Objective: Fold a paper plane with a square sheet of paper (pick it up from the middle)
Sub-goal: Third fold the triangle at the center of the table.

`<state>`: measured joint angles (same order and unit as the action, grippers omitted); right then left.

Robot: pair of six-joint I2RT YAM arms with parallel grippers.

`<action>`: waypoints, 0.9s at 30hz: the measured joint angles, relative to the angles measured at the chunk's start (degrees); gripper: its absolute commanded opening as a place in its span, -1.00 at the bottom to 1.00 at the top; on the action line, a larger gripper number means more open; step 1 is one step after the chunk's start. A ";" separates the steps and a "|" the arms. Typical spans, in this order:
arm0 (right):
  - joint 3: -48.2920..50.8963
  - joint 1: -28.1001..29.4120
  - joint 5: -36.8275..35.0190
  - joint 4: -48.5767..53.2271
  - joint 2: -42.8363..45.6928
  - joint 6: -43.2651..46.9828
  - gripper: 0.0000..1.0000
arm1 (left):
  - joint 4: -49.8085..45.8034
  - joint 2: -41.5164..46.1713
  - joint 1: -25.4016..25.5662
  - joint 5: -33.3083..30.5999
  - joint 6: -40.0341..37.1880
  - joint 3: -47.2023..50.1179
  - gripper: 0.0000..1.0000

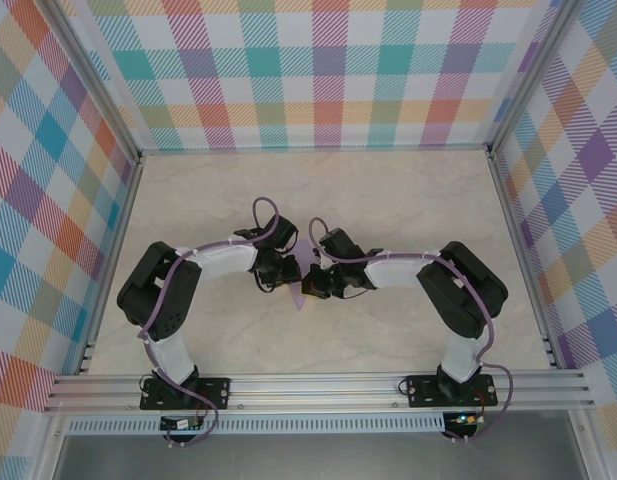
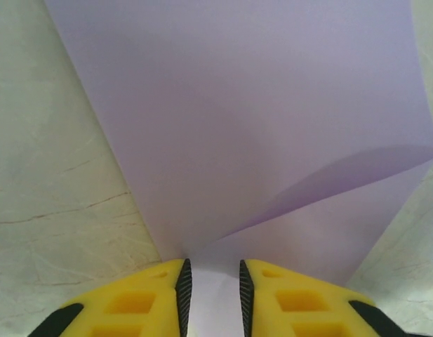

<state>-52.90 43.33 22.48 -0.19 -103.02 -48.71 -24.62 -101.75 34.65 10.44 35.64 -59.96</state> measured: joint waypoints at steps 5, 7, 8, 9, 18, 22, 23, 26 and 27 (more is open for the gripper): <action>-0.09 -1.01 -2.40 1.31 0.50 0.24 -0.86 | -0.79 1.95 -0.02 0.48 -0.66 0.04 -0.15; -0.17 -1.29 -2.73 1.62 0.44 0.28 -0.85 | -0.72 3.19 -0.22 1.05 -0.72 0.07 -0.14; -0.37 -1.31 -2.93 1.86 0.42 0.28 -0.85 | -0.70 3.85 -0.31 1.31 -0.72 0.07 -0.14; -0.59 -1.29 -2.99 1.92 0.33 0.28 -0.85 | -0.68 4.35 -0.35 1.55 -0.72 0.07 -0.14; -1.57 -1.29 -3.04 1.97 -0.07 0.28 -0.84 | 1.97 5.03 -1.40 5.05 -0.50 2.32 -0.41; -1.99 -1.29 -3.08 2.05 -0.35 0.28 -0.84 | 3.37 5.03 -1.81 6.69 -0.42 3.52 -0.68; -1.99 -1.29 -3.15 2.14 -0.35 0.28 -0.84 | 3.74 5.03 -1.90 6.97 -0.48 3.67 -0.77; -2.01 -1.29 -3.10 2.25 -0.42 0.55 -0.84 | 4.22 5.03 -2.14 7.32 -0.72 3.74 -0.92; -2.03 -1.29 -2.93 2.23 -0.44 0.74 -0.84 | 4.22 5.03 -2.19 7.34 -0.79 3.74 -0.93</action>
<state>-54.94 42.04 19.55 2.04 -103.46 -47.97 -20.40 -96.73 32.47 17.78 34.85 -56.23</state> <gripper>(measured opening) 0.080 0.053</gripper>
